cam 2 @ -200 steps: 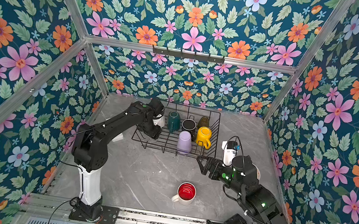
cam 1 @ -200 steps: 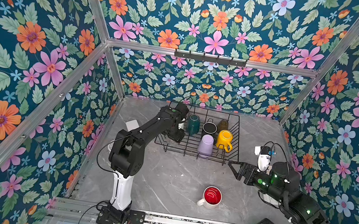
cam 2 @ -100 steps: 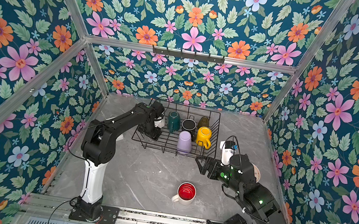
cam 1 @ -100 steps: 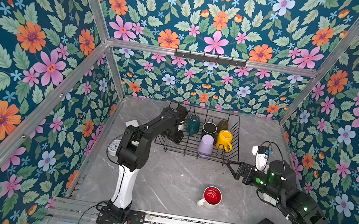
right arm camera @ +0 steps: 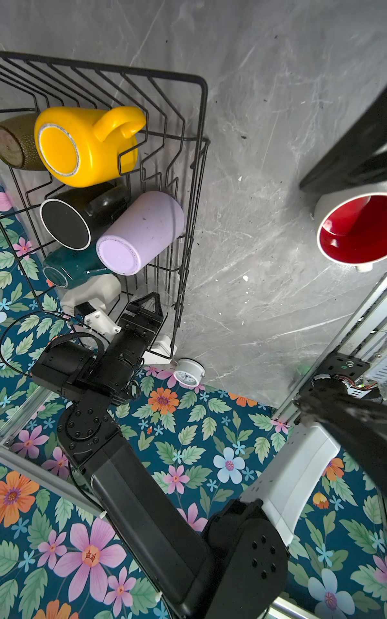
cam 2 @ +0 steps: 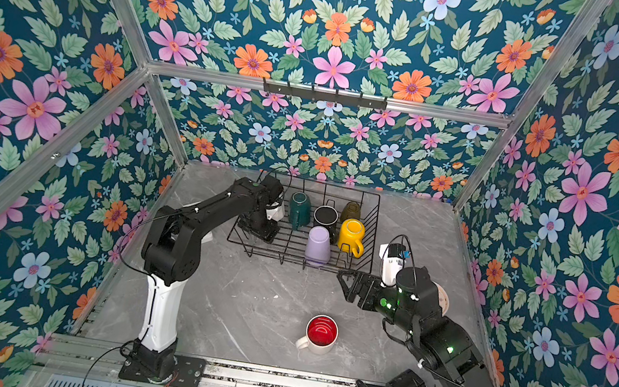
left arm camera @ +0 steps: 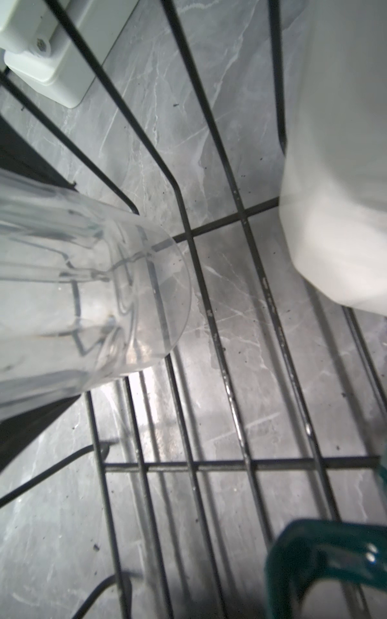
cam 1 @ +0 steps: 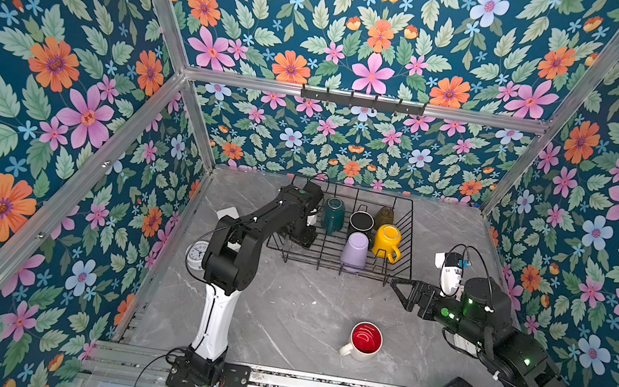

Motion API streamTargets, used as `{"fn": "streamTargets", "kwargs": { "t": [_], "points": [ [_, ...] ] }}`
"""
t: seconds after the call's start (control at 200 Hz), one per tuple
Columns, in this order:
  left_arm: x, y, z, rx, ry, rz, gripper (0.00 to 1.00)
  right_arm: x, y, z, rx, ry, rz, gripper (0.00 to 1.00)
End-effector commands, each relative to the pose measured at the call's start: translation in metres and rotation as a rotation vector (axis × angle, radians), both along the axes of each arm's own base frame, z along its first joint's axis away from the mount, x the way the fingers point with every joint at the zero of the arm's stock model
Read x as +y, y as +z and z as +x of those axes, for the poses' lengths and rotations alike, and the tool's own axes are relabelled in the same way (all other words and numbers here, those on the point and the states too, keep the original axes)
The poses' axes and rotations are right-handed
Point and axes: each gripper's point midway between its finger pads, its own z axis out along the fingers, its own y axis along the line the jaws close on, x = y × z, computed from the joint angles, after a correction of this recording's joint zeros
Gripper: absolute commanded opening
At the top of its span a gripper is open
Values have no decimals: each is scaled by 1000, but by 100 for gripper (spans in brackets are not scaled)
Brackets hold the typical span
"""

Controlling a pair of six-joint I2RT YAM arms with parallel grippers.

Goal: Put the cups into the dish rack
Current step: 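Lower the clear cup upside down into the rack and open the left gripper, then grasp the white red-lined mug rim with the right gripper while the left gripper withdraws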

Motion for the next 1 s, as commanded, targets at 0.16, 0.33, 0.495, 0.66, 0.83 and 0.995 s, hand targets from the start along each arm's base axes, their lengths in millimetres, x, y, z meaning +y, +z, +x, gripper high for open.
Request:
{"fn": "streamTargets", "kwargs": {
  "t": [0.16,0.33,0.495,0.66,0.83,0.995],
  "points": [
    [0,5,0,-8,-5,-6,89,-4,-4,1,3,-14,-25,90],
    [-7,23,1,-43,-18,-60,95,-12,-21,1,44,-29,-118,88],
    [-14,51,4,-114,-27,-128,100,-18,-44,-3,121,-10,-240,83],
    [-23,93,8,-224,-25,-222,99,-12,-68,-13,229,59,-290,72],
    [-23,159,13,-439,15,-332,100,-5,-89,-27,300,111,-343,65],
    [-14,239,0,-700,41,-467,100,-2,-112,-39,362,132,-392,60]
  ]
}}
